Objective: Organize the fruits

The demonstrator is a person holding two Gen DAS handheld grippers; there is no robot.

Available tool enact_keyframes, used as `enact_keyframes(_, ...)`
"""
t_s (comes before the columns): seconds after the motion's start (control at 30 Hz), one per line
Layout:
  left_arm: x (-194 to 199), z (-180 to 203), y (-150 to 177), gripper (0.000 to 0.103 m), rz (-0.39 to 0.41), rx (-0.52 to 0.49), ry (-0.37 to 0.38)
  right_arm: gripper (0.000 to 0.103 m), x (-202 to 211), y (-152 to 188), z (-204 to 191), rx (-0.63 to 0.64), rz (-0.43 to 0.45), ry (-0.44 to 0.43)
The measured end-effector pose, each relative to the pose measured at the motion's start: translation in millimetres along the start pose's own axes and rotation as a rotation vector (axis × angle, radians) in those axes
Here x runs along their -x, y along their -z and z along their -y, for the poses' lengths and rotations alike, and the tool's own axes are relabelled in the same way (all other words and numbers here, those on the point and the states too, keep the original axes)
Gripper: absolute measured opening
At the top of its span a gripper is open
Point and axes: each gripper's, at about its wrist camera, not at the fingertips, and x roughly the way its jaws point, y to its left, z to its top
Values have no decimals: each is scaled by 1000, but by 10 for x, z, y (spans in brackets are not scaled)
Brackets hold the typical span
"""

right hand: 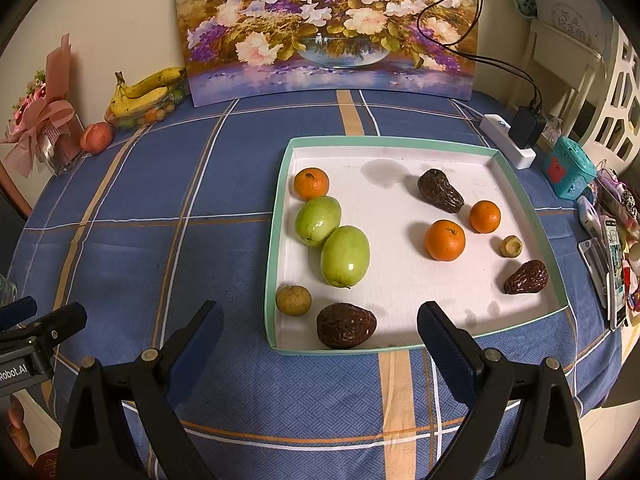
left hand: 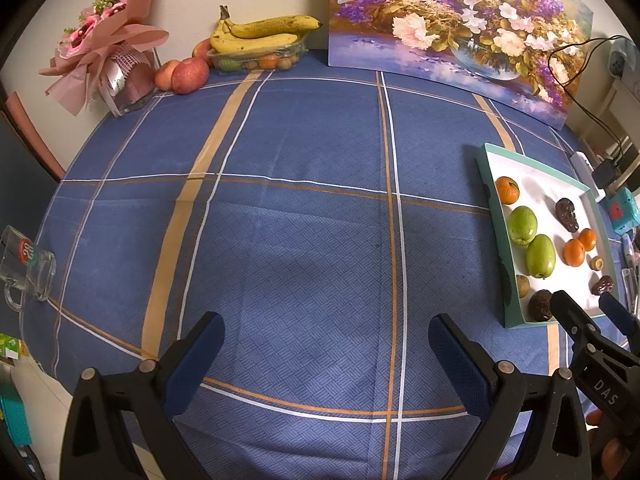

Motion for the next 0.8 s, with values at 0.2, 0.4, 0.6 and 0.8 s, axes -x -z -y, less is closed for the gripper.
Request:
enact_keyframes(0.2,-2,-1,-1,103,-1,-1,2,97,2,3,-1,0,0,1)
enact_keyframes(0.4,7,-10,-4,103,-3,1,13,97,0,2,-3,1,-1,0)
enact_keyframes(0.6,26,31,-2,103,3,-11,16,97,0,-1,-4,0,-1,0)
enact_keyframes(0.8,33,41,1,103,6,-8,8,97,2,-2,-4,0,-2,1)
